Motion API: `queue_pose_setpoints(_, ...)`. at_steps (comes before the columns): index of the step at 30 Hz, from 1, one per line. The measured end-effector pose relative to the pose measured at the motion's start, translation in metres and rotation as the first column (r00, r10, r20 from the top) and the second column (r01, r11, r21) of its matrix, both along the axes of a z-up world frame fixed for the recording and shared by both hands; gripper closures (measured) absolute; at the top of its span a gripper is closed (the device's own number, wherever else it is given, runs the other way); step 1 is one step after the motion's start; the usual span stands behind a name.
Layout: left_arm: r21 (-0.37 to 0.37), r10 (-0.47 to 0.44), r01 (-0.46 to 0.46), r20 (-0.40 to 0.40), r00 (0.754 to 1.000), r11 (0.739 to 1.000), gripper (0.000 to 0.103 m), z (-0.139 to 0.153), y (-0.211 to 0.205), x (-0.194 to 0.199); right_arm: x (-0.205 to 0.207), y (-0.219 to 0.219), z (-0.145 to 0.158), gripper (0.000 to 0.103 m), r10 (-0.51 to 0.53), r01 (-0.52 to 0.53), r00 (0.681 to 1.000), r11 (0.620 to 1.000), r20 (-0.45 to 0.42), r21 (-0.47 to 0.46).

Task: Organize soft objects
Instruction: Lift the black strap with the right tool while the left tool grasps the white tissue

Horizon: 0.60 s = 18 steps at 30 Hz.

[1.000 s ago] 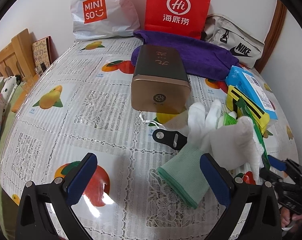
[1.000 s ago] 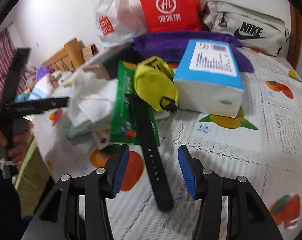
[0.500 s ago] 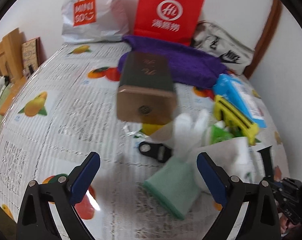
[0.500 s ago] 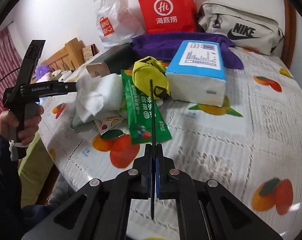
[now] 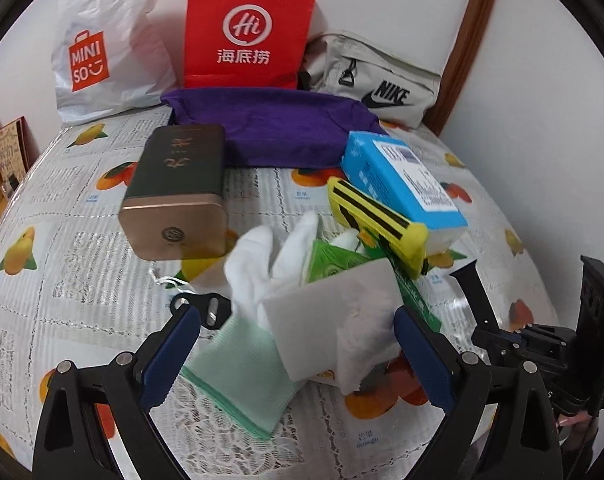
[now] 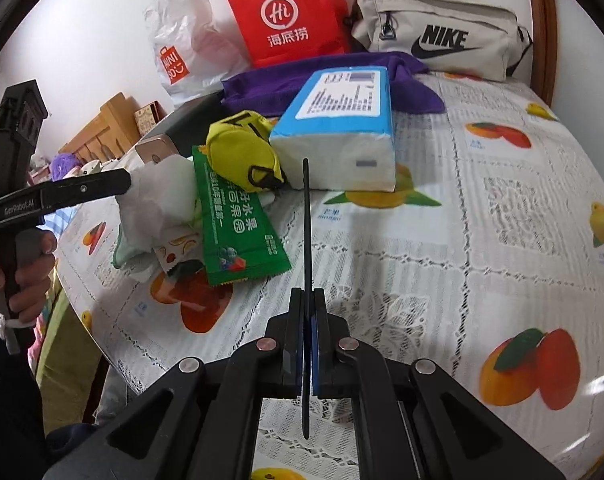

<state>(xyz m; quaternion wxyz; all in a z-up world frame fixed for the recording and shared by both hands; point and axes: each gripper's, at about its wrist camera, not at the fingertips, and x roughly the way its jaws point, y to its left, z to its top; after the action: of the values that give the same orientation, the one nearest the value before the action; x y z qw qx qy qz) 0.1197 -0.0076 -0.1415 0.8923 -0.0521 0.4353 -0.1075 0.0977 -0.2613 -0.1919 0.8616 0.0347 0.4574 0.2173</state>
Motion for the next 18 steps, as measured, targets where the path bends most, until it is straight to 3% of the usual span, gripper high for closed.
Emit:
queue_pose_setpoints(5, 0.038, -0.036, 0.035, 0.032, 0.999, 0.999, 0.007, 0.003, -0.014, -0.006, 0.0, 0.007, -0.005, 0.1, 0.01, -0.01, 1.0, 1.0, -0.015, -0.001)
queue_pose_setpoints(9, 0.099, -0.05, 0.045, 0.049, 0.998, 0.994, 0.026, 0.004, -0.02, -0.011, -0.002, 0.008, -0.004, 0.1, 0.013, -0.013, 1.0, 1.0, -0.011, -0.002)
queue_pose_setpoints(13, 0.156, -0.012, 0.009, 0.017, 1.0, 0.988, 0.028, -0.012, -0.01, -0.009, -0.003, 0.008, -0.004, 0.1, 0.007, -0.007, 1.0, 1.0, -0.01, 0.002)
queue_pose_setpoints(18, 0.105, 0.026, -0.026, -0.002, 1.0, 0.994, 0.028, -0.017, 0.011, -0.011, -0.004, 0.008, -0.006, 0.1, 0.008, -0.008, 1.0, 1.0, -0.016, 0.004)
